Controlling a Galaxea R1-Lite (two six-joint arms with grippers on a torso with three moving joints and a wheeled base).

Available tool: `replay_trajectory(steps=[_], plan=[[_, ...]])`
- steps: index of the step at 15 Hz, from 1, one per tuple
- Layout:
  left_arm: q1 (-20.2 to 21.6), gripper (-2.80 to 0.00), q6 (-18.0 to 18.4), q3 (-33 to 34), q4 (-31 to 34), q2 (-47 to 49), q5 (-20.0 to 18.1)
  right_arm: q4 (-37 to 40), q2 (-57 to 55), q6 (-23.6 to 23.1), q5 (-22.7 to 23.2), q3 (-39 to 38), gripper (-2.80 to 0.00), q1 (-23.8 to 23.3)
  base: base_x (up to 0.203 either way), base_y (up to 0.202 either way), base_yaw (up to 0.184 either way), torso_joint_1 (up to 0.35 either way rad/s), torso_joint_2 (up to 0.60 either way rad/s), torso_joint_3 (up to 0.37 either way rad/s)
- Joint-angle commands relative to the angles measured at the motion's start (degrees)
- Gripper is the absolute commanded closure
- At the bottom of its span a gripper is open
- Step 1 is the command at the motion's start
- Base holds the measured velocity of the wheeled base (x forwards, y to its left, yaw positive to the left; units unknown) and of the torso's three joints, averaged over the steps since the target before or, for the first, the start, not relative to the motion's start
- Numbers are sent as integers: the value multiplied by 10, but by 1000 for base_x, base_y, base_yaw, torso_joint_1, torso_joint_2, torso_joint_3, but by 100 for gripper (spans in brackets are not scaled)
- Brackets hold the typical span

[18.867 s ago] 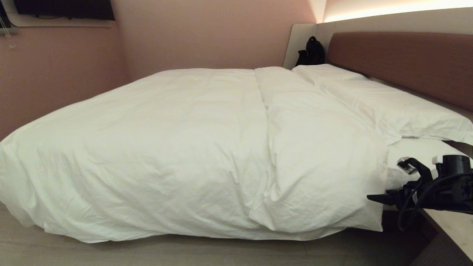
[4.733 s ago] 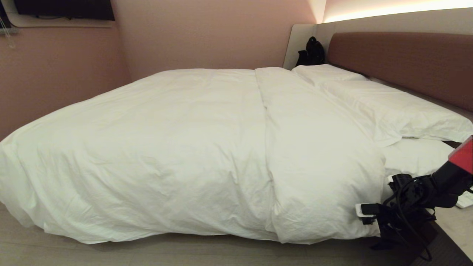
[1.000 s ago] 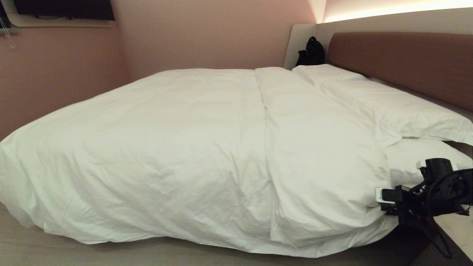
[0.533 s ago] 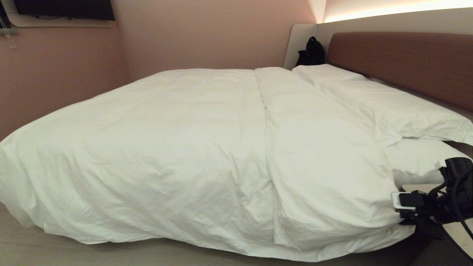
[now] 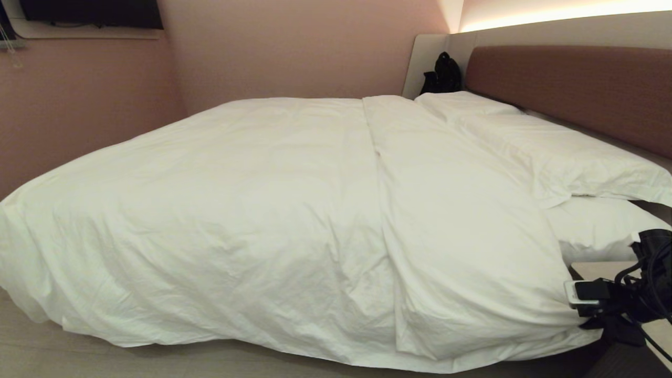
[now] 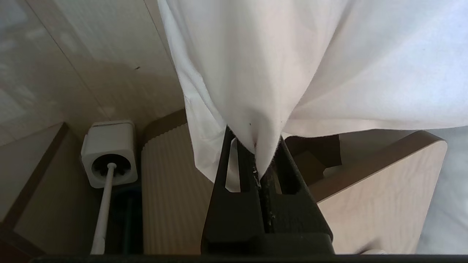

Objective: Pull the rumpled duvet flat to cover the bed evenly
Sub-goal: Flatten the corners of the folded blanket

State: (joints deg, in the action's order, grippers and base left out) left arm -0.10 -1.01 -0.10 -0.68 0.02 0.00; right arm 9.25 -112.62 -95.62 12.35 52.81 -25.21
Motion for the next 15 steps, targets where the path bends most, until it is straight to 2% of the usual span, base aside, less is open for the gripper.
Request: replay_trajectory(steps=[1,7,8,15], plan=[[0,0,0,0,0,0,0,-1,-14,-5,-1,10,0,-1,0,0,0,0,0,0],[0,0,0,0,0,0,0,-2,-41,-5,-22,41,0,-8,0,0,0,0,0,0],[0,0,0,0,0,0,0,-1,-43,-3,-22,41,-280,-8,0,0,0,0,0,0],[0,0,0,0,0,0,0,4,-2,7,-11,22,-280,-7,0,0,0,0,0,0]])
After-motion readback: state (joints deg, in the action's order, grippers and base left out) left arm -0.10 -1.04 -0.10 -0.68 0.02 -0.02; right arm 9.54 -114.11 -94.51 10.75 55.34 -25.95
